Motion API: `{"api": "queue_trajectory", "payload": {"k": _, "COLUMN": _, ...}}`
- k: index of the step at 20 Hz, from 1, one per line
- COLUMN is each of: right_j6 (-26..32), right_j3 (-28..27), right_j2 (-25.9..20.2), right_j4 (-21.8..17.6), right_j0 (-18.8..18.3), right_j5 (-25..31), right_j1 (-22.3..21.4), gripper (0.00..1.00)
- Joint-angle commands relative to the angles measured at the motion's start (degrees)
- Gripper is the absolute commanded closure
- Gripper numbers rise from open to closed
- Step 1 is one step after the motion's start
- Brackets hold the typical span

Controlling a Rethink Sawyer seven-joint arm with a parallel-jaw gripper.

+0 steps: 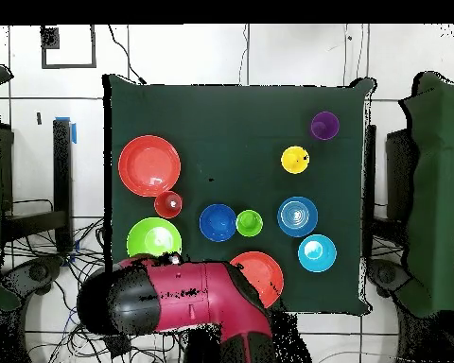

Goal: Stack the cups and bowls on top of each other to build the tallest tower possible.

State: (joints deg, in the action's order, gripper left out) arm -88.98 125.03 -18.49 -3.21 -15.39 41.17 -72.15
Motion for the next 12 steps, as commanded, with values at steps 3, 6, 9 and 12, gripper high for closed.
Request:
{"api": "queue_trajectory", "payload": {"k": 3, "right_j6": 9.81, "right_j3": 3.31, "right_j2": -6.91, "right_j4": -8.87, "right_j0": -3.11, "right_j5": -3.51, "right_j1": 8.82, "gripper": 0.0}}
{"api": "queue_trajectory", "payload": {"k": 6, "right_j6": 8.07, "right_j3": 2.65, "right_j2": -7.4, "right_j4": -10.78, "right_j0": -3.31, "right_j5": -3.36, "right_j1": 10.2, "gripper": 0.0}}
{"api": "queue_trajectory", "payload": {"k": 9, "right_j6": 6.7, "right_j3": 2.3, "right_j2": -7.92, "right_j4": -12.15, "right_j0": -3.66, "right_j5": -3.89, "right_j1": 11.72, "gripper": 0.0}}
{"api": "queue_trajectory", "payload": {"k": 12, "right_j6": 5.32, "right_j3": 1.87, "right_j2": -7.94, "right_j4": -14.05, "right_j0": -3.8, "right_j5": -5.46, "right_j1": 13.65, "gripper": 0.0}}
